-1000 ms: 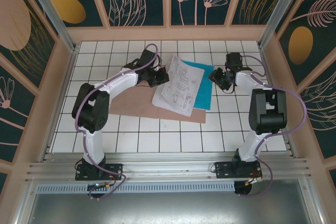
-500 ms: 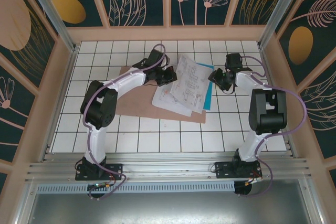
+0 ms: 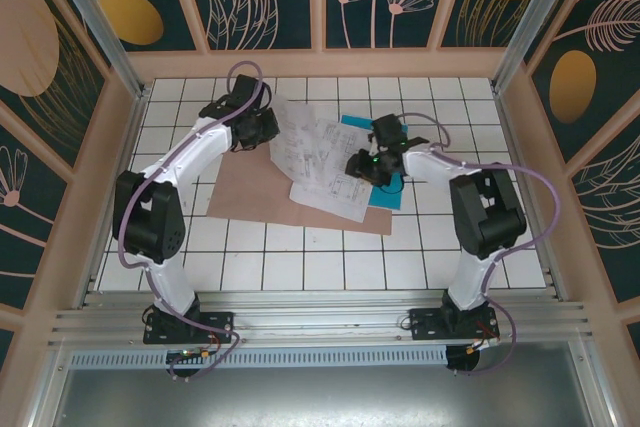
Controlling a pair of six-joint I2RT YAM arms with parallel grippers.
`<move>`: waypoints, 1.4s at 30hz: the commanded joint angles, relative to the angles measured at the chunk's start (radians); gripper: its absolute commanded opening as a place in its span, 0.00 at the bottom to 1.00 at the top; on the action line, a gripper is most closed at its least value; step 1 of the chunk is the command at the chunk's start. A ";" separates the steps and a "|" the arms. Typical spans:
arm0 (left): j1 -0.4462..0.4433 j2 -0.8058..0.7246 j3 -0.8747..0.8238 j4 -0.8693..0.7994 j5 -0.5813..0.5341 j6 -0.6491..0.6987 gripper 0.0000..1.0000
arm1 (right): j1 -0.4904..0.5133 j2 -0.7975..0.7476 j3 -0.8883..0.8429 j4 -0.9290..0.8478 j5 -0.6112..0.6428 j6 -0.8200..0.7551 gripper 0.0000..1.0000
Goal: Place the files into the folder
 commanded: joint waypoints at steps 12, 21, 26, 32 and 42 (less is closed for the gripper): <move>0.002 -0.027 -0.083 -0.022 0.076 0.051 0.00 | -0.068 0.098 0.025 -0.128 0.123 -0.094 0.45; 0.000 -0.057 -0.154 0.080 0.266 0.029 0.00 | -0.128 0.067 0.038 -0.166 0.180 -0.134 0.45; 0.000 -0.077 -0.205 0.066 0.244 0.038 0.00 | -0.102 0.006 0.050 -0.117 0.181 -0.138 0.46; 0.001 -0.077 -0.271 0.080 0.225 0.044 0.00 | -0.052 -0.009 0.072 -0.071 0.111 -0.102 0.49; 0.001 -0.063 -0.332 0.102 0.183 0.047 0.00 | -0.001 0.118 0.118 -0.003 -0.104 -0.009 0.53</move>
